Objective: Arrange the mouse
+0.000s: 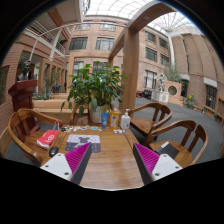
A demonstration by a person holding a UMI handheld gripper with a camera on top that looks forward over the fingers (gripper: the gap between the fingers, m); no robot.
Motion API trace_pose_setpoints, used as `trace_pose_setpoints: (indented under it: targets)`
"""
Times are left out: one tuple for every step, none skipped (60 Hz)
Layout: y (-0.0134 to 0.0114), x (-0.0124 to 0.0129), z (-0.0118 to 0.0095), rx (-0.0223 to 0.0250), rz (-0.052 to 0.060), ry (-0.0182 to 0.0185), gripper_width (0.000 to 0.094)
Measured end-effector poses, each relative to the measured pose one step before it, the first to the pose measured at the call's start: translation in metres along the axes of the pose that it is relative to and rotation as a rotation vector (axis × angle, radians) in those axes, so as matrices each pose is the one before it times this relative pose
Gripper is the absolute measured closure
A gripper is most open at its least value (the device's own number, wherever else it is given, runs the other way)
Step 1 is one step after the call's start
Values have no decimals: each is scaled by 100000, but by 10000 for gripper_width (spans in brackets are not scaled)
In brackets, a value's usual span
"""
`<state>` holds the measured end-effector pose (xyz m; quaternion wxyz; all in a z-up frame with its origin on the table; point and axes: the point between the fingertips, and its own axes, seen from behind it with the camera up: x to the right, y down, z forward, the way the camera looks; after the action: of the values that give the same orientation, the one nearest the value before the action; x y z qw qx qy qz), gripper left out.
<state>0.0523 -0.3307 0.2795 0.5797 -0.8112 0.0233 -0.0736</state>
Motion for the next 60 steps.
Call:
trace_pose_setpoints:
  targets:
    - [185,77,-12,-469,-256,237,87]
    - [241,61,22,-524,-224,212,88]
    - [315,49,76,-577,-220,170,89]
    - [393,2,152,-632,-177,122,88]
    - [450,3,214,-661,-157,97,88]
    - [498,-25,285,-713,-110,42,89]
    - [536,-85,344,-819,-67,5,88]
    - [219,-10,-340,-997,-154,106,89]
    - [984,-219,906,-956,-39,-138,89]
    - [635,-126,427,-1087,-177,-129,88]
    - [654,-185,336,-1077,-246,-155,88]
    - [703,-190,325,-1105,-264,-141,88]
    - [718,-237,292,-1162,-243,-127,88]
    - [748,-267,307,-1278,-239,-120,89]
    - [797,-292,302,-1311,-210,-191,88]
    - [745,-338,295,-1337,-225,-345,86]
    - [822,-400,294,-1440,-266,-512,88]
    - [830,-473,264,-1519,-288,-600,83]
    - [818,-538,269,-1531,-260,-669,83]
    - [814,-559,286,-1518,-221,-691,83]
    - [787,-632,288,-1493,-194,-760,85]
    - [772,-658,272,-1510,-216,-875,83]
    - [740,-723,306,-1495,-179,-1044,84]
    - [721,-789,289,-1453,-220,-1147,85]
    - [655,-890,336,-1377,-222,-1261,83]
    - [607,-931,316,-1260,-233,-1439,85]
    - [539,-981,293,-1220,-220,-1490,83]
    - [521,-985,354,-1163,-232,-1472,82]
    - [437,-995,370,-1053,-229,-1437,84]
    - [374,-984,379,-857,-271,-1425,84]
    - [323,-950,437,-709,-329,-1419,83]
    - [214,-969,423,-553,-373,-1368,83]
    - [189,-975,430,-457,-426,-1356,81]
    - [152,-962,427,-429,-492,-1240,79]
    - [98,-914,458,-380,-389,-1185,77]
    - [26,-944,479,-311,-282,-1166,77]
    - [-26,-936,490,-282,-248,-1361,81]
    - [-82,-897,516,-163,-102,-1248,83]
    - [-166,-852,527,36,-32,-1267,85]
    - [-236,-843,527,162,35,-1325,84]
    - [-273,-821,520,237,147,-1245,83]
    - [-254,-773,569,210,237,-1123,85]
    - [-279,-780,578,107,234,-981,83]
    - [-320,-734,598,5,90,-909,85]
    - [-321,-755,630,25,-141,-1094,82]
    - [-380,-762,639,146,-271,-1344,82]
    - [-458,-668,654,420,-174,-1216,77]
    - [-591,-591,657,683,44,-861,78]
    - [-573,-498,663,841,154,-502,84]
    - [-566,-408,654,724,168,-215,83]
    - [-460,-394,690,387,117,-92,81]
    - [-396,-392,668,144,81,-42,83]
    - [-437,-382,641,238,154,-48,82]
    - [-486,-370,660,436,267,-95,80]
    - [-480,-379,650,511,428,-127,79]
    - [-447,-378,634,411,452,-156,78]
    - [-372,-363,621,144,390,-129,77]
    - [-351,-362,618,-31,215,171,77]
    - [-324,-231,576,72,188,147,76]
    - [-318,-182,606,124,112,212,76]
